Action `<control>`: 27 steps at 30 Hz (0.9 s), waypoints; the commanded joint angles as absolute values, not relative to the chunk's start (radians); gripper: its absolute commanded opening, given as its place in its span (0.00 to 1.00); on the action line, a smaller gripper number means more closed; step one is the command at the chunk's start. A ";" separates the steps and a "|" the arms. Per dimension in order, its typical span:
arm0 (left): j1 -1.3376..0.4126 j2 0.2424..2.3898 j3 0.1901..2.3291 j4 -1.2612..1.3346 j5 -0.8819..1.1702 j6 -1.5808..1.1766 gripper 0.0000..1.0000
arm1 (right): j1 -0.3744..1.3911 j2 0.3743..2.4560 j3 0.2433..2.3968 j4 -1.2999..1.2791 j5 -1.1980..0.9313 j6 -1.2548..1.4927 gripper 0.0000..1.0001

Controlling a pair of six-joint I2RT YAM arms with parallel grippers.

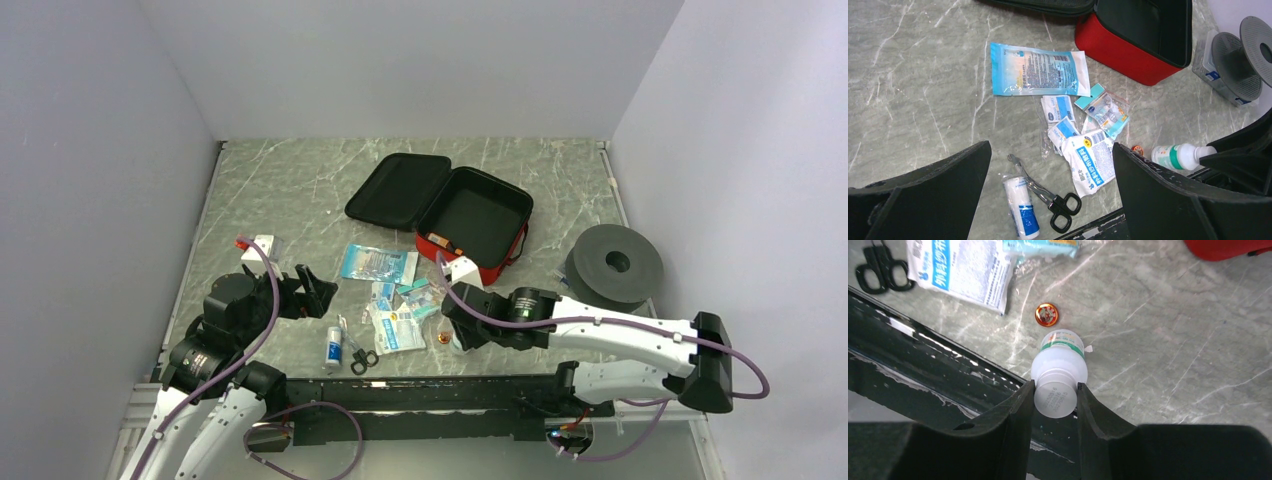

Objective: Organize the medicine kit
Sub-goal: Pick up the pill bottle at the center of the board.

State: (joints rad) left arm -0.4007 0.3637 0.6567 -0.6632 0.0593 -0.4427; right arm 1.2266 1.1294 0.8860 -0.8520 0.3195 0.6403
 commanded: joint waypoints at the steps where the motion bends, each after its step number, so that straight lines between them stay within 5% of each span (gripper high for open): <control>1: -0.405 0.364 0.692 -0.641 0.072 -0.449 0.99 | 1.229 1.075 0.956 -0.818 0.420 0.661 0.00; 10: -0.405 0.364 0.692 -0.642 0.071 -0.449 0.99 | 1.159 1.049 1.048 -0.732 0.525 0.636 0.00; 27: -0.405 0.357 0.690 -0.641 0.074 -0.449 0.99 | 0.760 1.069 1.062 -0.336 0.423 0.613 0.00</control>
State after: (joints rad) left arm -0.4007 0.3637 0.6567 -0.6632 0.0593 -0.4427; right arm 0.8227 1.0439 1.0470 -0.5201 0.4519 0.5980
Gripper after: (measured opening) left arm 0.986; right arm 0.359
